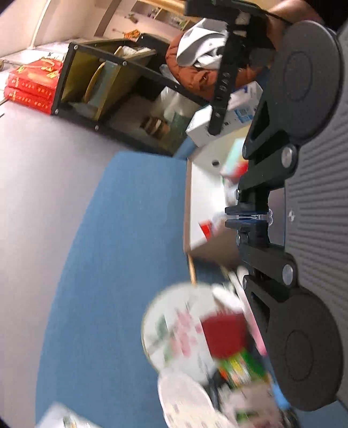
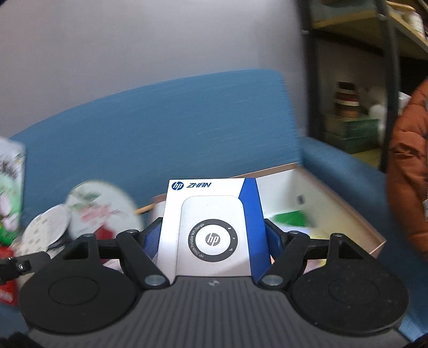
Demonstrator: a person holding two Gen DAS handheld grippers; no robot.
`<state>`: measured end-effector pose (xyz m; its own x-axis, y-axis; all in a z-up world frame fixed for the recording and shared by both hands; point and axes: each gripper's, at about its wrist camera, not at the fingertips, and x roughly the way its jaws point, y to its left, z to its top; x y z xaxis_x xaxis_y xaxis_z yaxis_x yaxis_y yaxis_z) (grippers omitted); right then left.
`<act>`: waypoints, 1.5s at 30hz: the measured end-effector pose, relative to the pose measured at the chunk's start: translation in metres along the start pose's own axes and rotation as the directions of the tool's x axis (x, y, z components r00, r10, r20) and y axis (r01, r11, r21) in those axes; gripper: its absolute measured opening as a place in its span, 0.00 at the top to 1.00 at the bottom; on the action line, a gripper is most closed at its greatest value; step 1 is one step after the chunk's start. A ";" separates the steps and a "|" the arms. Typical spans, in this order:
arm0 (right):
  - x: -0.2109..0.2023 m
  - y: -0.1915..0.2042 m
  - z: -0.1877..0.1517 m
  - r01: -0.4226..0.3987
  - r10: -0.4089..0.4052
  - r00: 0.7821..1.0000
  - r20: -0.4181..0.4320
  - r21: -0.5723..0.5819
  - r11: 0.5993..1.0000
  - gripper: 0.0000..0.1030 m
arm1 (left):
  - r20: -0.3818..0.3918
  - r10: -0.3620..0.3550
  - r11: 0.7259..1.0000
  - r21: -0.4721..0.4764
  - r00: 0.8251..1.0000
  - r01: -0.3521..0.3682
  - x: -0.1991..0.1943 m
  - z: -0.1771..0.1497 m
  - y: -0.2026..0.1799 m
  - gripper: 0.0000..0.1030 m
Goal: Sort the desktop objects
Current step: 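Carry the clear hook and HP box with both tools into the brown box, then open both tools to release the hook and HP box in the box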
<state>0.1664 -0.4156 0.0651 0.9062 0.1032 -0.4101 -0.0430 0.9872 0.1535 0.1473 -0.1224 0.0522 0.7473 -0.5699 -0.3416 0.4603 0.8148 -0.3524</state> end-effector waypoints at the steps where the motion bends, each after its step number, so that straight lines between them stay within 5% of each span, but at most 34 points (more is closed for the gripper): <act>1: 0.004 -0.010 0.004 0.014 -0.014 1.000 -0.001 0.007 1.000 0.28 | -0.008 -0.016 1.000 -0.006 1.000 0.016 0.011 0.004 -0.006 1.00; 10: 0.085 -0.056 0.020 0.138 -0.147 0.985 -0.087 -0.100 0.985 0.28 | -0.069 0.008 1.000 -0.023 0.998 -0.009 0.117 0.027 -0.042 1.00; 17: 0.132 -0.089 0.028 0.157 -0.162 0.972 -0.168 -0.045 0.987 0.28 | -0.145 0.062 0.997 -0.039 0.988 -0.068 0.194 0.027 -0.046 1.00; 22: 0.156 -0.098 0.033 0.137 -0.136 0.970 -0.202 -0.011 0.991 0.28 | -0.144 0.047 0.996 -0.071 0.988 -0.058 0.214 0.024 -0.046 0.99; 23: 0.160 -0.098 0.033 0.133 -0.133 0.969 -0.210 -0.012 0.991 0.28 | -0.136 0.036 0.997 -0.063 0.990 -0.045 0.213 0.023 -0.047 0.96; 24: 0.163 -0.097 0.032 0.127 -0.128 0.968 -0.218 -0.016 0.992 0.27 | -0.134 0.023 0.997 -0.064 0.991 -0.032 0.212 0.023 -0.047 0.79; 25: 0.164 -0.097 0.033 0.124 -0.126 0.967 -0.220 -0.020 0.992 0.24 | -0.135 0.015 0.997 -0.071 0.991 -0.024 0.212 0.023 -0.047 0.48; 27: 0.160 -0.094 0.033 0.128 -0.131 0.971 -0.200 -0.026 0.991 0.18 | -0.119 0.024 0.997 -0.075 0.993 -0.033 0.203 0.022 -0.047 0.19; 30: 0.150 -0.095 0.034 0.144 -0.144 0.976 -0.164 -0.015 0.990 0.05 | -0.091 0.031 0.999 -0.029 0.995 -0.034 0.191 0.024 -0.050 0.15; 34: 0.132 -0.100 0.033 0.163 -0.158 0.975 -0.155 0.019 0.986 0.04 | -0.108 0.067 0.997 0.042 0.992 -0.062 0.179 0.026 -0.057 0.01; 45: 0.084 -0.086 0.023 0.149 -0.146 0.971 -0.191 -0.003 0.989 0.02 | -0.143 0.138 0.989 0.078 0.980 -0.128 0.139 0.021 -0.055 0.00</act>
<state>0.2561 -0.4949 0.0381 0.8056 -0.0211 -0.5921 0.0910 0.9919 0.0884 0.2357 -0.2441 0.0429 0.7276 -0.4609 -0.5081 0.3967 0.8870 -0.2365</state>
